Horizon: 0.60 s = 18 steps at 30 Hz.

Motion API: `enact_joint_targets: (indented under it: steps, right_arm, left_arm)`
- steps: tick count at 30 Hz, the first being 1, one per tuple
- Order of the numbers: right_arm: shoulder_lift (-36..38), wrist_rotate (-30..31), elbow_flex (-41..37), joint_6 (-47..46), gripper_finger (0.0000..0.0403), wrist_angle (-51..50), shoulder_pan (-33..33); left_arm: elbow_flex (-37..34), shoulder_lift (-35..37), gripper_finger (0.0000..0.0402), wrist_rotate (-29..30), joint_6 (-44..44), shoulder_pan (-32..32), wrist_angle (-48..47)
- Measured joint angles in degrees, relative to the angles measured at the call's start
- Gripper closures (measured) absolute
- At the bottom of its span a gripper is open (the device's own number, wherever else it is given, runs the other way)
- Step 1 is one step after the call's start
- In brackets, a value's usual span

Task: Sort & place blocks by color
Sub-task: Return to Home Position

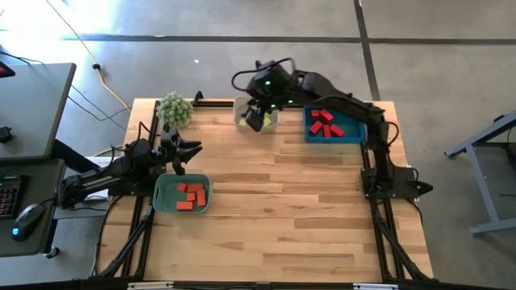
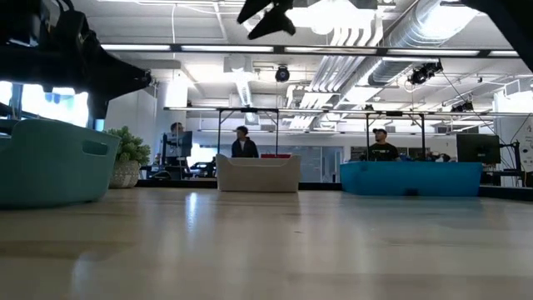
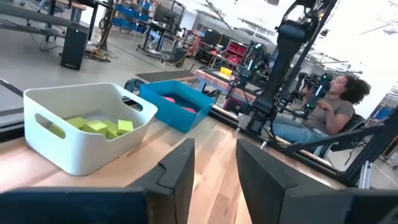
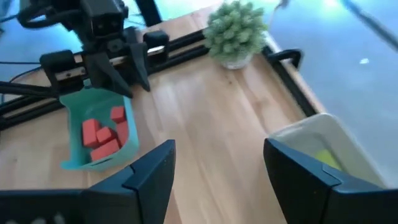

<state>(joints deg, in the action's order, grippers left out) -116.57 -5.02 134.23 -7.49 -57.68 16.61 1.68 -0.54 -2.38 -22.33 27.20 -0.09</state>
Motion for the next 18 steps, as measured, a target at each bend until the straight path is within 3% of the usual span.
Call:
enact_joint_targets:
  steps: [11, 18]
  right_arm:
    - [11.5, 12.1, -0.1, 7.3, 0.0171, -8.9, -3.0]
    - [17.1, 12.8, -0.1, 15.7, 0.0171, -16.8, -1.0]
  left_arm:
    - [-0.7, 0.3, 0.0296, 0.4, 1.6, 0.0, 0.3]
    - [-0.7, -0.9, 0.0296, 0.7, 7.4, 0.0, 0.2]
